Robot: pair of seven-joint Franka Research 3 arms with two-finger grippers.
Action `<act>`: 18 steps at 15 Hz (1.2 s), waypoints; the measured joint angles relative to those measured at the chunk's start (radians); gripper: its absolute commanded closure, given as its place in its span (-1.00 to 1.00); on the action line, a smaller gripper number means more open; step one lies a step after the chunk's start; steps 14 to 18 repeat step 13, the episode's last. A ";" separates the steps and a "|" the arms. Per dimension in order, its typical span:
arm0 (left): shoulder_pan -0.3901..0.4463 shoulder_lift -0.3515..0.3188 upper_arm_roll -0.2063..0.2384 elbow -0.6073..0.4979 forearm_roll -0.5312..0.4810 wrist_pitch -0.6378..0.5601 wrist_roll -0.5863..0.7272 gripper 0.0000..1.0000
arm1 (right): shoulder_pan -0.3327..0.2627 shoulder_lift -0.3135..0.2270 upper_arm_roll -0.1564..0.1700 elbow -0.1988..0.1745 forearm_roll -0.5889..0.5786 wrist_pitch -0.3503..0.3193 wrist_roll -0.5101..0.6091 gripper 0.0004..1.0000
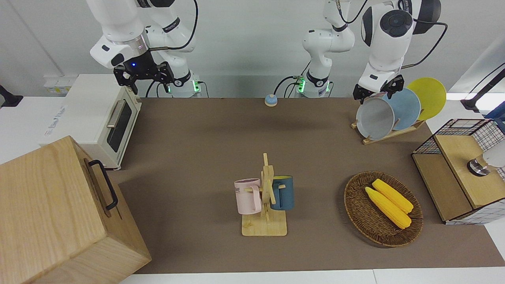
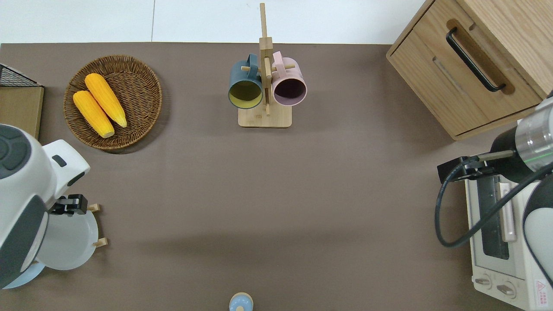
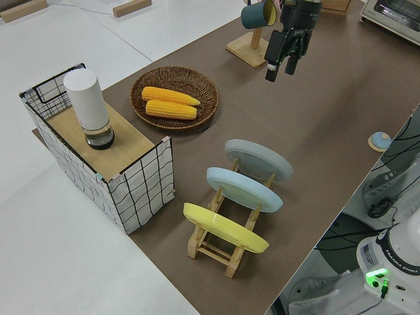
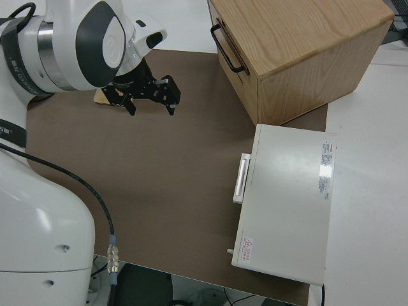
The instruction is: Pick gray plate from table and place it on lower plate rack with left arm
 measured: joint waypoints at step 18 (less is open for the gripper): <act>0.013 0.001 0.076 0.134 -0.264 -0.016 0.219 -1.00 | 0.000 0.000 0.000 0.000 0.000 0.000 0.000 -0.97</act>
